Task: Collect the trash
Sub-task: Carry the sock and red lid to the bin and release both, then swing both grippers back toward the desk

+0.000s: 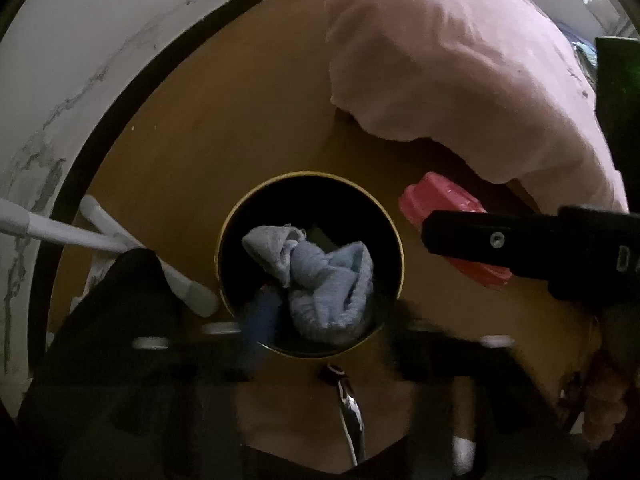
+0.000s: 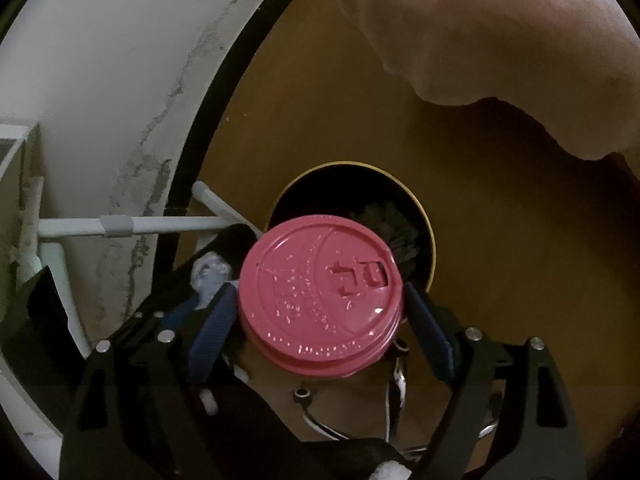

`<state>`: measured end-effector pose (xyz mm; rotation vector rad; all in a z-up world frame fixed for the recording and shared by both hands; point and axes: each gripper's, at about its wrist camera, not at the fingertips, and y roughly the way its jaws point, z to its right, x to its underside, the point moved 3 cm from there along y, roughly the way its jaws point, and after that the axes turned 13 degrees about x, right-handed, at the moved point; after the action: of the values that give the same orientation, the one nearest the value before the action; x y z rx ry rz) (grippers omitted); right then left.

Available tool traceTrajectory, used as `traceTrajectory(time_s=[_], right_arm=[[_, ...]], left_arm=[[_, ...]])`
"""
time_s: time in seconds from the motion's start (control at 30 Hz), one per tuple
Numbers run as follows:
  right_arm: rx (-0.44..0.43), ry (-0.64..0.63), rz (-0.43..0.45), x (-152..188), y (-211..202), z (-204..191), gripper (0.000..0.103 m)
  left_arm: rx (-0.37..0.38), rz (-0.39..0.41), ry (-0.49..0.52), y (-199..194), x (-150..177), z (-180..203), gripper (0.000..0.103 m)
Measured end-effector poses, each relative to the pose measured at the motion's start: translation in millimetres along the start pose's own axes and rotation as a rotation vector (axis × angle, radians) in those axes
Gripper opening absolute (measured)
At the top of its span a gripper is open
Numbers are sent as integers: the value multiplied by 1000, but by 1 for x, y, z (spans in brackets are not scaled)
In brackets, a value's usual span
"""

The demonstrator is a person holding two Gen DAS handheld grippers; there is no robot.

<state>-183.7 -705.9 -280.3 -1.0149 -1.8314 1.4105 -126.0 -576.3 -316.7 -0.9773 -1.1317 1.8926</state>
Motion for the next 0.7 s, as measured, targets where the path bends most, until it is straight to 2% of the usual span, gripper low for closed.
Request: traceTrajectory(time_s=[0.03, 0.07, 0.23, 0.3, 0.37, 0.4, 0.47, 0.5, 0.57, 0.67, 0.7], right_arm=[[-1, 6, 7, -1, 0, 0, 93], [0, 16, 20, -2, -3, 2, 95], [5, 65, 47, -13, -17, 16, 96], [33, 86, 73, -18, -28, 22, 96], [73, 94, 160, -24, -51, 25, 96], [115, 98, 233, -26, -68, 27, 96], [195, 90, 400, -27, -102, 24, 96], [245, 69, 513, -24, -121, 19, 96], [302, -16, 677, -17, -149, 3, 96], [252, -148, 737, -8, -165, -27, 96], [234, -172, 748, -5, -169, -37, 96]], left_arm=[[-13, 30, 14, -4, -1, 2, 92], [-23, 52, 25, -8, -1, 4, 92], [-5, 48, 58, -18, 2, 18, 92], [11, 60, 84, -29, 3, 33, 92], [39, 105, 157, -53, 2, 58, 92], [40, 131, 188, -65, 1, 67, 92], [32, 221, 260, -102, 1, 86, 93], [14, 278, 287, -125, 2, 93, 95], [-28, 382, 307, -168, 5, 93, 96], [-126, 511, 253, -234, 17, 67, 96], [-167, 551, 205, -258, 24, 49, 96]])
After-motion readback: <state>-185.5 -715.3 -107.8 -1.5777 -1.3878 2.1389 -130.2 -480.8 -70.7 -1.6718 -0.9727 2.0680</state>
